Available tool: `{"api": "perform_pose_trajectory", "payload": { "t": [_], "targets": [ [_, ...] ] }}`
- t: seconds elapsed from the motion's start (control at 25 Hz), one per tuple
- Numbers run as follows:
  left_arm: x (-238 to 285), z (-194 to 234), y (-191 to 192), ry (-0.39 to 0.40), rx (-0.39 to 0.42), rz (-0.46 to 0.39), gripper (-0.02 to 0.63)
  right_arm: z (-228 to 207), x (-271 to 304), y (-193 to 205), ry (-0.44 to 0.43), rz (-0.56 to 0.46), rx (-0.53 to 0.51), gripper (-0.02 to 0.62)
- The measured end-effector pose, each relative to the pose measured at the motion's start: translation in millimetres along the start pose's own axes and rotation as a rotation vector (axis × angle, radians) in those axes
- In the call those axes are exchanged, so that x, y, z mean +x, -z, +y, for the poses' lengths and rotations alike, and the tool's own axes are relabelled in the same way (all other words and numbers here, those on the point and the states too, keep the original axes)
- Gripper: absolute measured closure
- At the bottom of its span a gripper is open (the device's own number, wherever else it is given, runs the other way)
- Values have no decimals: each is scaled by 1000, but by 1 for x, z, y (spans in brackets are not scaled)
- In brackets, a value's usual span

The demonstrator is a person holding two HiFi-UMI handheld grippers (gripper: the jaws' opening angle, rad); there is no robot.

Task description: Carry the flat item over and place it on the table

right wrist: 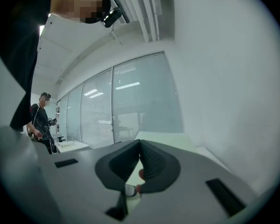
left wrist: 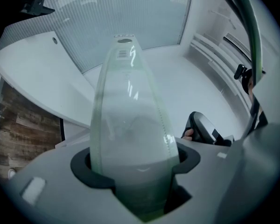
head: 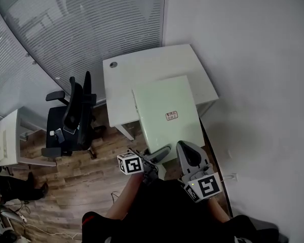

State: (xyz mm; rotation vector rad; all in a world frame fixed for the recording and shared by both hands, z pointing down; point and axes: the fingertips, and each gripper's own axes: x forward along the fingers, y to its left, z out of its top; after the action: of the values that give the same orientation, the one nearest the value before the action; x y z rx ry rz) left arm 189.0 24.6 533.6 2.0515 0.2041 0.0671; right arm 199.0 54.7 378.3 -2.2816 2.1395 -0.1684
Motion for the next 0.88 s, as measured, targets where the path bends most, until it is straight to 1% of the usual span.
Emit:
{"api": "perform_pose_trajectory", "payload": {
  "t": [0.16,0.28,0.4,0.52,0.68,0.88],
  "targets": [
    [10,11,-30,-7,10,-3,287,-9,36,-11,-42,-13,3,595],
    [19,25,-47,-35,12,-3,287,-17,55,-15,-54,-31,0,595],
    [27,35,-57,-55,10,3,287,-27,71,-15,-63,-26,33,595],
    [27,42,-62,-74,3,-2,287,-29,86,-12,-96,-8,49,595],
    [29,58,-68,-122,-18,-39,287,-35,105,-7,-163,8,61,595],
    [33,80,-80,-177,-56,-119,287,-41,131,-6,-266,34,60,595]
  ]
}}
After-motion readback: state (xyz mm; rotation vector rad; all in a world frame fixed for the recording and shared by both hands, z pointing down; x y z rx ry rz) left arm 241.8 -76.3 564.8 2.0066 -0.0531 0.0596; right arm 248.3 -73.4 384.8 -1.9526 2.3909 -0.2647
